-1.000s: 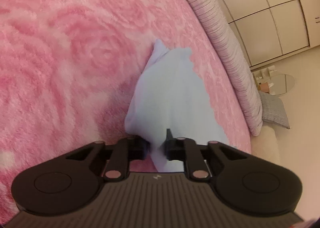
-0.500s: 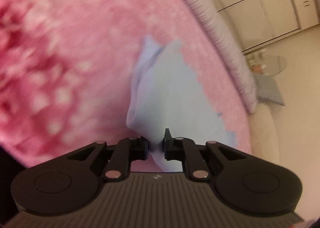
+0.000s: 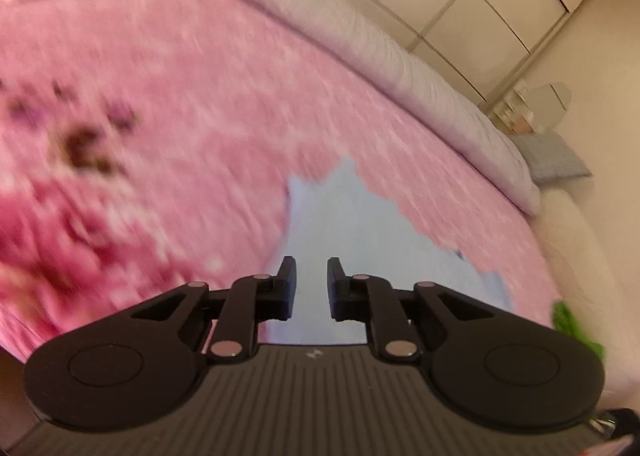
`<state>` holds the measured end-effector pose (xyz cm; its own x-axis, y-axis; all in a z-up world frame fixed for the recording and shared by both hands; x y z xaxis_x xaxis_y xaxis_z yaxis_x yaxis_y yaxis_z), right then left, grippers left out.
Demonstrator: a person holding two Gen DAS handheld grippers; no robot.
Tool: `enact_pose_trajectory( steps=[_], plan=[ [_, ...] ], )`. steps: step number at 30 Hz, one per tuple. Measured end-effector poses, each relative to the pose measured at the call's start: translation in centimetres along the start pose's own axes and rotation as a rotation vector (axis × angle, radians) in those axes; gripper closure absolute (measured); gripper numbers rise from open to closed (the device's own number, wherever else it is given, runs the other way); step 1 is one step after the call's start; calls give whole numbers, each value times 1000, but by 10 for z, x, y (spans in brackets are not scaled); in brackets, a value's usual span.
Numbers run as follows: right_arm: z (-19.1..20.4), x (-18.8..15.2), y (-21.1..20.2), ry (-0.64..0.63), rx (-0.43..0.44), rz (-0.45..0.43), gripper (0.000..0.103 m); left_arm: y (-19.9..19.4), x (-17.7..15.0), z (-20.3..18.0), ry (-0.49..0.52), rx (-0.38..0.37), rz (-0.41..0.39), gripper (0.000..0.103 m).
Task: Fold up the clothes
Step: 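Lift the folded sweatshirt with the left gripper while the right gripper grasps another corner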
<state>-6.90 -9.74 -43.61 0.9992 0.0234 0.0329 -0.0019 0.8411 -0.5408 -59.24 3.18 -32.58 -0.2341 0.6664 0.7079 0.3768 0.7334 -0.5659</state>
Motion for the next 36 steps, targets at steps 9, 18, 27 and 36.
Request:
enact_pose_trajectory(
  steps=[9,18,27,36],
  plan=[
    [1,2,0,-25,-35,-25,67,73,-28,3,67,-64,214,93],
    [70,-37,1,-608,-276,-133,87,70,-20,22,-31,-110,207,96],
    [146,-247,12,-1723,-65,-174,87,49,-18,25,-148,-219,189,96],
    [99,-318,47,-1917,-20,202,42,45,-25,38,-263,-260,208,89]
  ],
)
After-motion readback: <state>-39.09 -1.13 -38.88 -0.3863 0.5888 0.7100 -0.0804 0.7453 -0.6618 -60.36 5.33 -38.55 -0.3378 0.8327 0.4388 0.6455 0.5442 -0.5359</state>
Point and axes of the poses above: each gripper's, at about its wrist camera, not at the fingertips, and y roughly the way its jaws point, z to its left, x to its top, the point moved 5 cm from there along y, roughly the way its jaws point, and after that the axes turned 9 degrees about y, right-handed, at the moved point
